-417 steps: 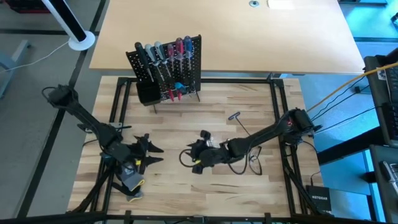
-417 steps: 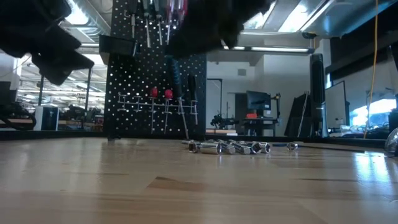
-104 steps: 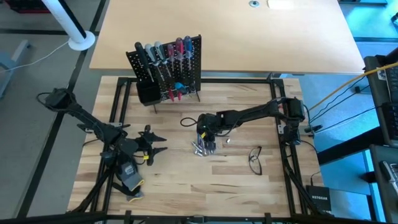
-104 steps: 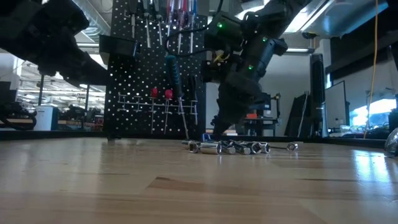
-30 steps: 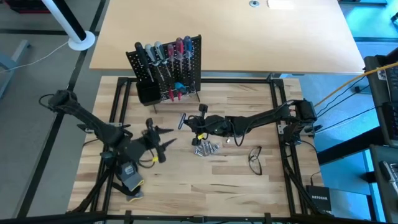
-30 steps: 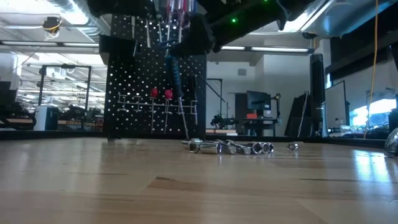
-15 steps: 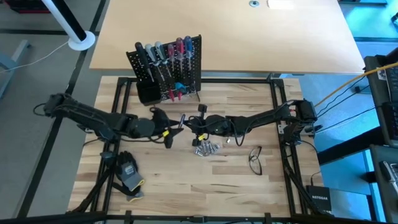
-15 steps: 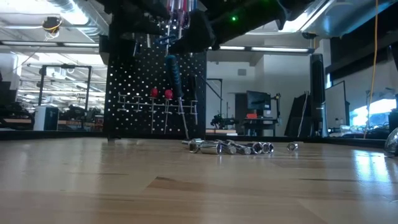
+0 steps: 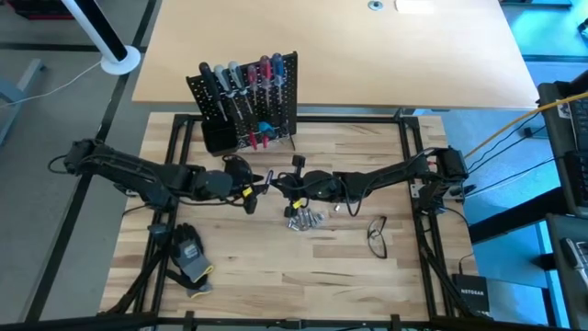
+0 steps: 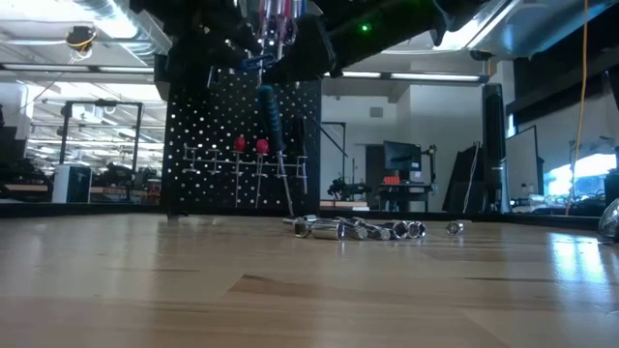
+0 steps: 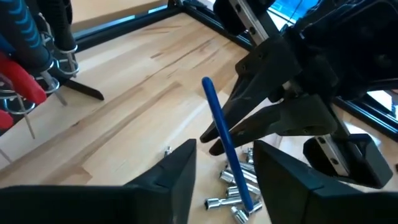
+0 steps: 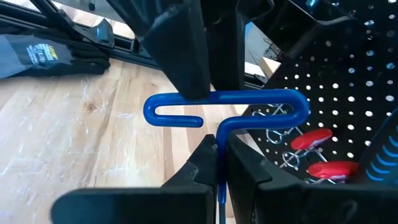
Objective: Hang tools onto peg board
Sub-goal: Hang the blue pick tool onto the peg board
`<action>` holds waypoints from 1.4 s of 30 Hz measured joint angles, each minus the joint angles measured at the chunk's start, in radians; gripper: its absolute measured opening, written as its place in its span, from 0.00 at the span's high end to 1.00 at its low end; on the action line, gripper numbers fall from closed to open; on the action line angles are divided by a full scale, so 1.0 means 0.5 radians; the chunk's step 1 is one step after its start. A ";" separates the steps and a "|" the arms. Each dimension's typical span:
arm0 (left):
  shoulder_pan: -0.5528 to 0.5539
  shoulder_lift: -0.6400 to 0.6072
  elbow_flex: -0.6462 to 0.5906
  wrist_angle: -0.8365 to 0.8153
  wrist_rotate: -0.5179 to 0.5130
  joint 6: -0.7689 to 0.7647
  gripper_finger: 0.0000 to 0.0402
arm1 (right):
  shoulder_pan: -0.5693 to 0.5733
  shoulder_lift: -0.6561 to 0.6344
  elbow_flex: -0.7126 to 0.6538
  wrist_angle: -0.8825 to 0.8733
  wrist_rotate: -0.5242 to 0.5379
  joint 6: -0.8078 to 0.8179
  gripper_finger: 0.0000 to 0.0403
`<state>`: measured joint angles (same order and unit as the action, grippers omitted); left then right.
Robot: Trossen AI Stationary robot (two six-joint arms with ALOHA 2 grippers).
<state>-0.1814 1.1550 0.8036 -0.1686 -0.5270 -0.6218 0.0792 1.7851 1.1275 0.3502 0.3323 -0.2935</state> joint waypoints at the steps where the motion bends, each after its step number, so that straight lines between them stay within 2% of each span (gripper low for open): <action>1: 0.000 0.001 0.000 0.000 0.000 0.000 0.66 | 0.000 0.000 0.000 0.008 -0.007 0.000 0.95; 10: 0.000 0.001 0.000 0.065 0.066 0.066 0.87 | 0.000 0.000 0.000 0.058 -0.023 0.001 0.95; 20: 0.003 0.035 -0.001 0.095 0.069 0.208 0.98 | 0.000 0.001 -0.001 0.067 -0.022 0.011 0.95; 27: 0.002 0.018 0.031 0.056 0.031 0.321 0.99 | -0.002 0.002 -0.001 0.084 -0.013 0.105 0.91; 32: 0.000 -0.015 0.239 -0.296 -0.040 0.337 0.99 | 0.014 -0.057 0.003 -0.014 0.047 0.144 0.83; 36: -0.004 -0.016 0.488 -0.715 -0.164 0.326 1.00 | 0.015 -0.236 0.003 -0.319 0.078 0.161 0.78; 42: 0.017 -0.017 0.812 -1.132 -0.219 0.273 1.00 | 0.015 -0.471 0.004 -0.856 0.083 0.180 0.77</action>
<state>-0.1727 1.1465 1.2096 -0.7345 -0.6366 -0.4853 0.0868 1.5497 1.1294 -0.0779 0.3735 -0.2037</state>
